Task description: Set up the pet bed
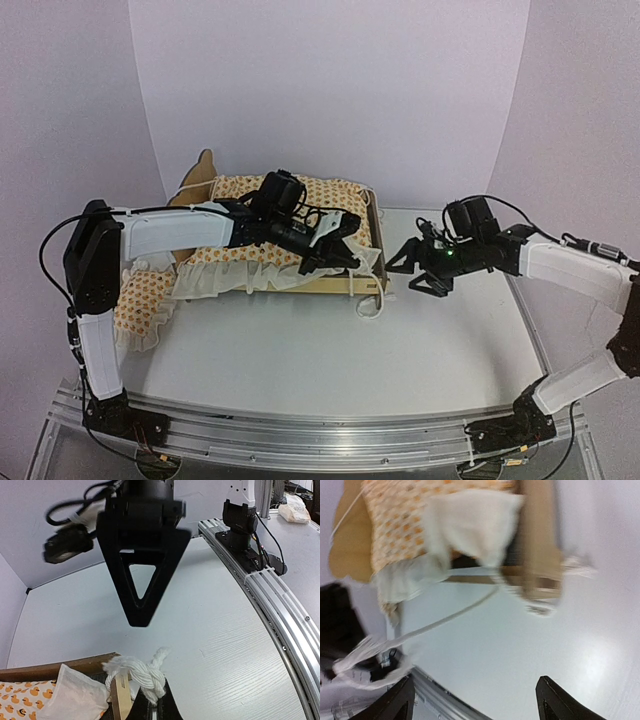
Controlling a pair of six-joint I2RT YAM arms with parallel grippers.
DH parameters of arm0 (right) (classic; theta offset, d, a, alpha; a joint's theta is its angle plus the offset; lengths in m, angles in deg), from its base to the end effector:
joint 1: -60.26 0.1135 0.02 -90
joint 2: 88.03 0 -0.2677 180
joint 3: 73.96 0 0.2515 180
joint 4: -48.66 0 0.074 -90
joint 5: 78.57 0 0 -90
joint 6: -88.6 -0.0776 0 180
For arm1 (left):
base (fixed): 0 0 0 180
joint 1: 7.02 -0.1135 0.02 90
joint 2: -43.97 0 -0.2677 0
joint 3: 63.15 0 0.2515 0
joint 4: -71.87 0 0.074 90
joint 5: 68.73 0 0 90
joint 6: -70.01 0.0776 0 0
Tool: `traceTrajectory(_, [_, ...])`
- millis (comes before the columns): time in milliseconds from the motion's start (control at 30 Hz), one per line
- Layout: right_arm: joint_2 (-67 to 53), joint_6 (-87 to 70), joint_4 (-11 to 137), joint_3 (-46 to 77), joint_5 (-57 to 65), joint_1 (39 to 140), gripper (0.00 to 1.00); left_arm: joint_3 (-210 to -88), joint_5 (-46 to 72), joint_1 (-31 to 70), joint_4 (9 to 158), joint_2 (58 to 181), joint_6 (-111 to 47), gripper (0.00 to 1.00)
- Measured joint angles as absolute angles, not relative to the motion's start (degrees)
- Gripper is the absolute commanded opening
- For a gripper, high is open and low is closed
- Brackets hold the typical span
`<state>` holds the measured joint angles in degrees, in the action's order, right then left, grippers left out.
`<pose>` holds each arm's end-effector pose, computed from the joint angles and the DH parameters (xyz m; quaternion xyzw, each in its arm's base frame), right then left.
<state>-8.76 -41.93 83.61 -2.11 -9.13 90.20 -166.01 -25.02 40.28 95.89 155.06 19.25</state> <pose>0.2705 0.1873 0.2452 0.0113 0.9030 0.3626 0.2303 0.2797 -0.3858 0.2592 0.6901 0.4562 -0.3745 0.4187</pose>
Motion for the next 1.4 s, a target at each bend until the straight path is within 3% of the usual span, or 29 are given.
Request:
traceTrajectory(67, [-8.87, -44.18, 84.44, -5.21, -4.21, 89.2, 0.75, -166.0, -25.0, 39.96, 96.19, 155.06, 18.97, 0.0])
traceTrajectory(233, [-3.51, -38.93, 83.65, -6.56, 8.26, 96.8, 0.71, -165.68, -23.97, 38.96, 96.23, 155.04, 17.91, 0.0])
traceTrajectory(333, [-2.93, -30.13, 77.91, -6.98, 9.13, 103.77, 0.54, -165.68, -23.43, 37.92, 96.11, 155.04, 16.88, 0.0])
traceTrajectory(467, [-1.39, -21.6, 72.02, -7.04, 10.13, 105.57, 0.49, -165.66, -22.68, 36.41, 96.04, 155.04, 15.74, 0.0])
traceTrajectory(633, [8.83, -18.61, 69.78, -3.79, 14.78, 104.92, 0.4, -165.26, -22.13, 35.21, 95.66, 155.02, 14.75, 0.0])
traceTrajectory(800, [17.6, -18.9, 69.57, 0.47, 18.61, 104.82, 0.45, -165.2, -22.04, 35.18, 95.58, 155.0, 14.45, 0.0])
traceTrajectory(1033, [21.25, -19.88, 71.02, 3.95, 21.78, 105.81, 0.43, -165.2, -22.06, 35.13, 95.54, 155.0, 14.45, 0.0])
traceTrajectory(1133, [23.59, -19.89, 71.08, 5.58, 22.92, 106.79, 0.39, -165.2, -22.05, 35.11, 95.32, 155.0, 14.42, 0.0])
traceTrajectory(1300, [24.82, -20.8, 70.82, 6.71, 25.13, 107.76, 0.24, -165.2, -22.04, 34.9, 94.66, 155.0, 14.4, 0.0])
traceTrajectory(1400, [24.83, -21.31, 70.89, 6.71, 25.37, 107.81, 0.27, -165.2, -22.04, 34.8, 94.58, 155.0, 14.4, 0.0])
